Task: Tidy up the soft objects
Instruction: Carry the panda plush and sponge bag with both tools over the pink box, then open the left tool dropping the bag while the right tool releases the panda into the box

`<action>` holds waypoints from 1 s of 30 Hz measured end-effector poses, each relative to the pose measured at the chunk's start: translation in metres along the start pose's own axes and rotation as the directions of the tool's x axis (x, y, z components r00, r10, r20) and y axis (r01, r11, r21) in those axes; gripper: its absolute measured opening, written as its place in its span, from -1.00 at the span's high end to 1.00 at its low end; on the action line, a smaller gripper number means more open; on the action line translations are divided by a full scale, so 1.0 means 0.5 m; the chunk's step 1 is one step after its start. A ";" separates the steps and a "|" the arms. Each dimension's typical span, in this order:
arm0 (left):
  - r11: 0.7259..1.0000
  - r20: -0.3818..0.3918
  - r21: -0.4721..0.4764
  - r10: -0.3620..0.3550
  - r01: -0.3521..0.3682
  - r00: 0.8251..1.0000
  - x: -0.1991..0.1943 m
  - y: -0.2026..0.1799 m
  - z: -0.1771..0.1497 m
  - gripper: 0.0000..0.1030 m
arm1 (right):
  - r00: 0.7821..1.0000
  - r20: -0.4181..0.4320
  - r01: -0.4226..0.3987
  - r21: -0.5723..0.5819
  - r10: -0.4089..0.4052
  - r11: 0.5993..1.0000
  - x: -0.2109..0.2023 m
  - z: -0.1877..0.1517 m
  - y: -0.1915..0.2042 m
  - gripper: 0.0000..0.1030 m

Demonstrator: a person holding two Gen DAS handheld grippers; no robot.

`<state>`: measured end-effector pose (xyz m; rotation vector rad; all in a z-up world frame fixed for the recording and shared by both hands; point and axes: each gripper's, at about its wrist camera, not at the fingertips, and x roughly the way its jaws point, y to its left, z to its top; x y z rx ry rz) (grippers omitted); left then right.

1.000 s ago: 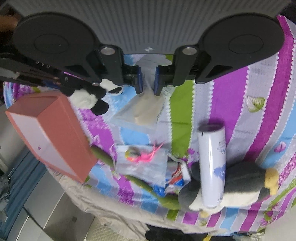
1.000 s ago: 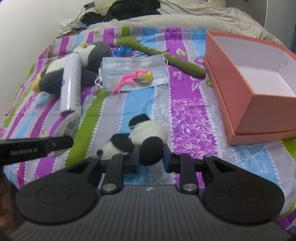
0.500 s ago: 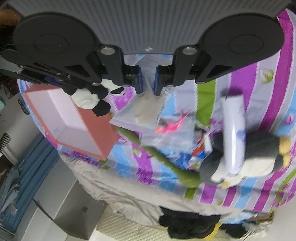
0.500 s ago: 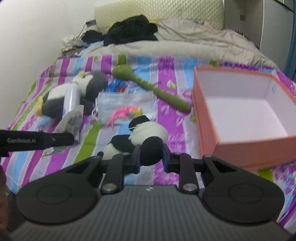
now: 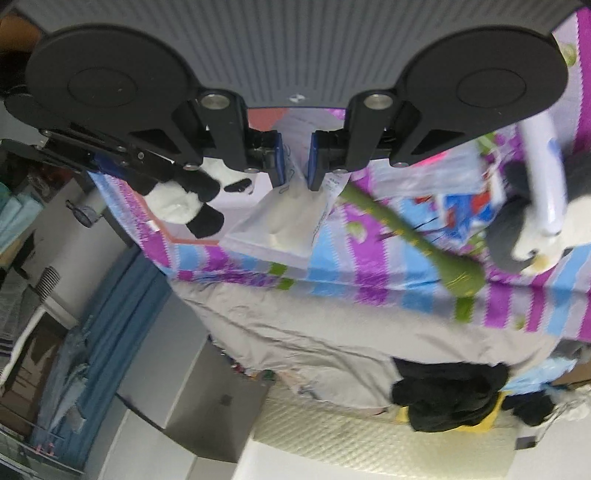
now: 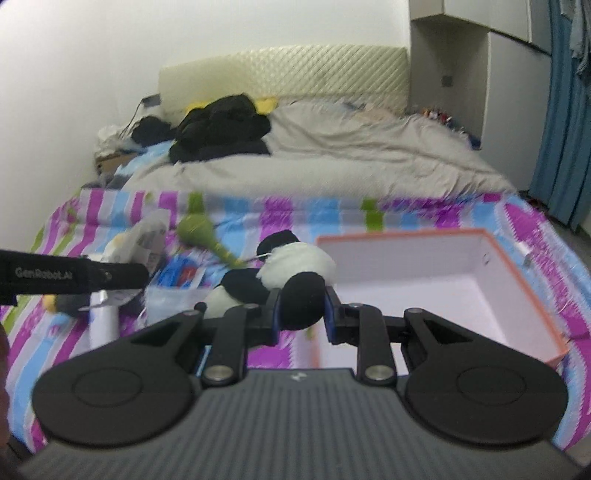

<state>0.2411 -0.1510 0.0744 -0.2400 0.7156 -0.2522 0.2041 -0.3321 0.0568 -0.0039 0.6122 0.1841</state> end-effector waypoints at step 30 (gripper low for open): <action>0.992 -0.364 0.057 -0.081 0.108 0.928 0.460 -0.204 -0.070 0.69 | 0.938 -0.299 0.213 0.099 -0.174 0.972 0.214 -0.079 -0.323 0.49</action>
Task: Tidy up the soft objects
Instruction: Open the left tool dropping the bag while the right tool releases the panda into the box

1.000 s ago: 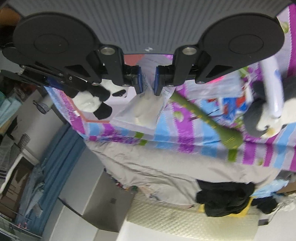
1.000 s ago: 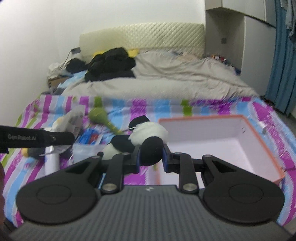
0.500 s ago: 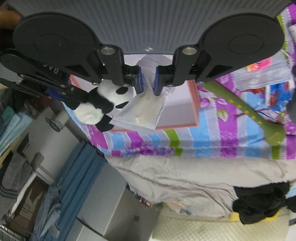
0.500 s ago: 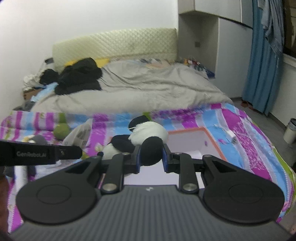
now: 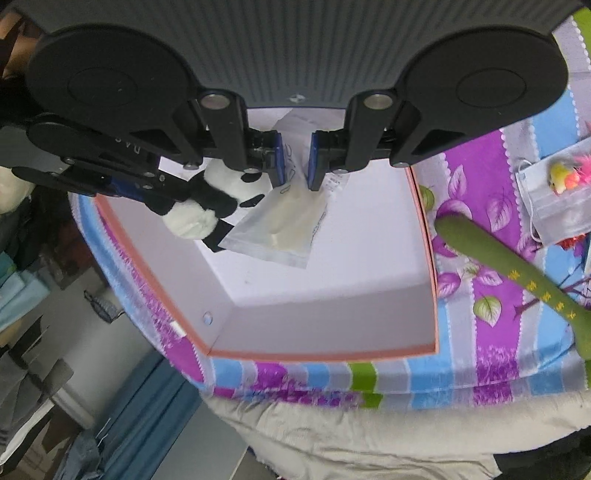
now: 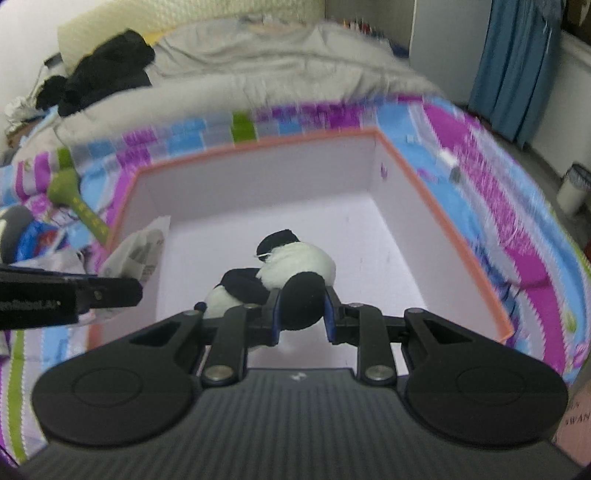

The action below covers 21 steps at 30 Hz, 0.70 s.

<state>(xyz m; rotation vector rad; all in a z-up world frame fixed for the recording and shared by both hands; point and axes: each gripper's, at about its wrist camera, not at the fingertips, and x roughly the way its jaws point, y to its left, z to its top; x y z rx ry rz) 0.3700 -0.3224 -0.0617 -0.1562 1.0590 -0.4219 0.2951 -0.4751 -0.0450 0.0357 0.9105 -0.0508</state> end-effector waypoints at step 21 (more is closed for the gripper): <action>0.994 0.176 0.089 0.053 -0.070 0.983 -0.144 -0.027 -0.050 -0.04 | 0.995 0.080 -0.065 0.108 0.056 0.992 -0.081 -0.016 -0.033 0.24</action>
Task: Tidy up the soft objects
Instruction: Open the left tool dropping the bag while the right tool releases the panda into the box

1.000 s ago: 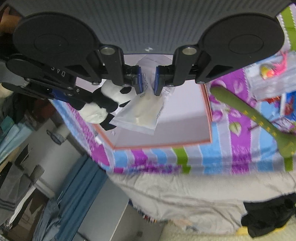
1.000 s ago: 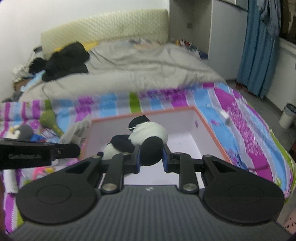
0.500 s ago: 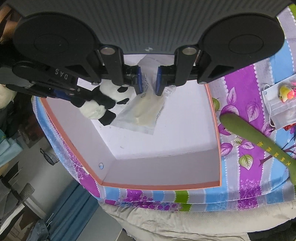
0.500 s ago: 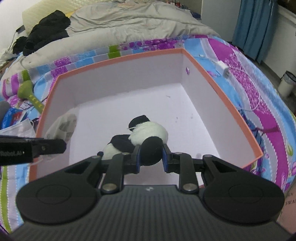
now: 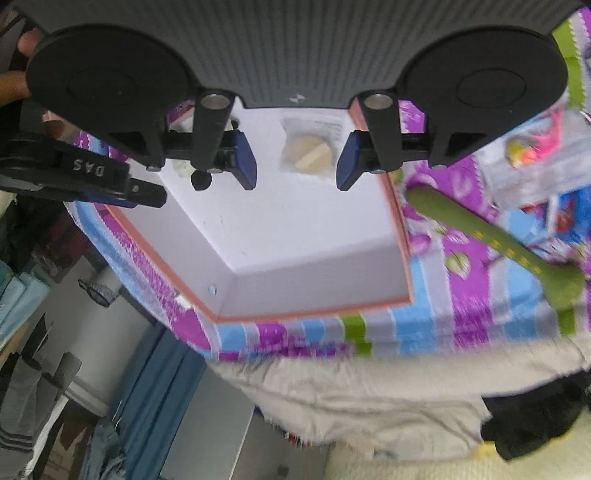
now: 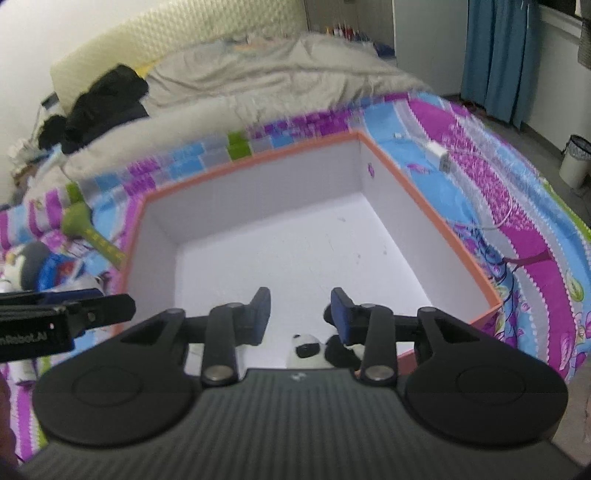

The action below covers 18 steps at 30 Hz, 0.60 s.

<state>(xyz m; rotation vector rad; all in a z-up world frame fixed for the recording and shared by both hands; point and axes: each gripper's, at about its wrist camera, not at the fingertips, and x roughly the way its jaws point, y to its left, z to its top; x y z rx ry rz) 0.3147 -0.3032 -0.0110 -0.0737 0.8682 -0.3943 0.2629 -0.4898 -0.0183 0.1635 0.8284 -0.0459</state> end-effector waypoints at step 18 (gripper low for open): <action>0.999 0.222 0.007 0.036 -0.038 0.974 -0.303 0.048 -0.109 -0.05 | 0.979 0.192 -0.053 -0.068 0.065 0.996 -0.238 -0.087 0.118 0.24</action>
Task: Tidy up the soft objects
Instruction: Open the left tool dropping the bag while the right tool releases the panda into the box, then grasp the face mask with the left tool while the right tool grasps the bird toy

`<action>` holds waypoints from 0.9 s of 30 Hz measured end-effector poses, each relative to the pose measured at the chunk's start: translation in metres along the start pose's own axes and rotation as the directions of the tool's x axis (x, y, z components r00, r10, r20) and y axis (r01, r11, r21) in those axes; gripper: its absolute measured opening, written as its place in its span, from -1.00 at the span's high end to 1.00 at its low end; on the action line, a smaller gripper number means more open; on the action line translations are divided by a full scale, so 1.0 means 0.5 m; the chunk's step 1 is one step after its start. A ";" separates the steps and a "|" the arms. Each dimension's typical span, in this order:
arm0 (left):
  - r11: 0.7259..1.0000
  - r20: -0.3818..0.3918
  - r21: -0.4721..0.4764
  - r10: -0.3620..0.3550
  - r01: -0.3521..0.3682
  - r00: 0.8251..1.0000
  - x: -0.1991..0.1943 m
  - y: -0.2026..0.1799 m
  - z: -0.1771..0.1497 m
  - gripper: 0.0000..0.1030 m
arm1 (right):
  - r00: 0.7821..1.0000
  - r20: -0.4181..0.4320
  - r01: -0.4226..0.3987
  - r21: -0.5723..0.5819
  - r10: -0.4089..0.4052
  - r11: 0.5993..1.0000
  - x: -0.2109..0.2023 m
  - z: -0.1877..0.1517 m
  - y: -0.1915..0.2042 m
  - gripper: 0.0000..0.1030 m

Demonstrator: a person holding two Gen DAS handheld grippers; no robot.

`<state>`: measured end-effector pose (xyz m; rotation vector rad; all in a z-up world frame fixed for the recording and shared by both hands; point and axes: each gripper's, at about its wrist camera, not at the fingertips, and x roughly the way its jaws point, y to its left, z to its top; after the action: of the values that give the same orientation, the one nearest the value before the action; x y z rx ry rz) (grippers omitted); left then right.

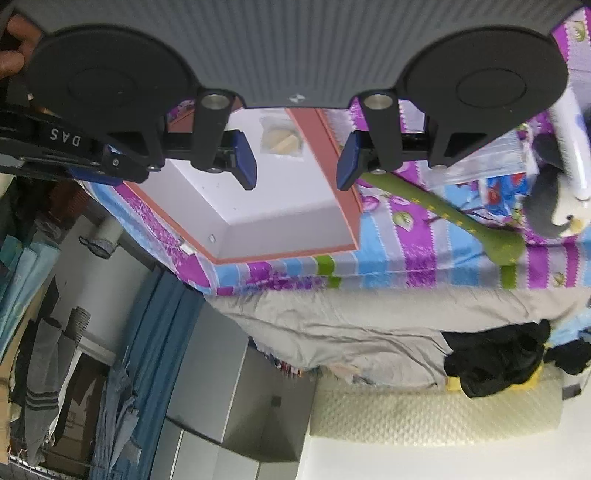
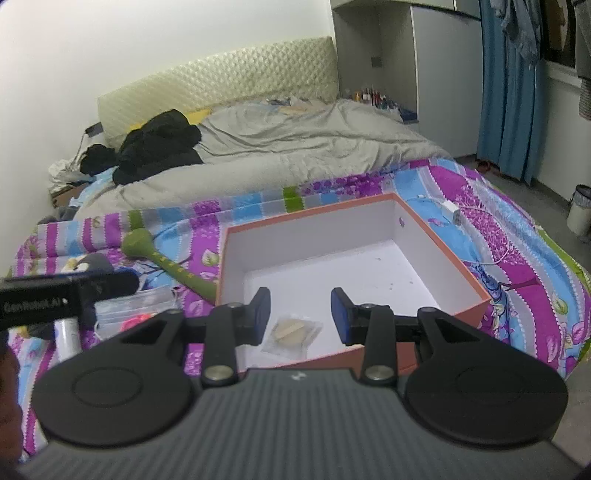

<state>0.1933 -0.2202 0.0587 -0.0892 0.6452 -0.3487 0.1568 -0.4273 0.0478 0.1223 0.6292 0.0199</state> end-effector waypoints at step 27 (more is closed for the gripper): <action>0.988 0.054 -0.111 0.117 -0.111 0.992 -0.267 0.192 -0.240 -0.04 | 0.989 -0.012 -0.150 -0.044 0.149 0.988 -0.141 -0.195 0.224 0.24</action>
<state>0.0496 -0.0807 0.0213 -0.1645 0.6065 -0.2000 0.0447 -0.3093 0.0243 0.1260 0.6270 0.1797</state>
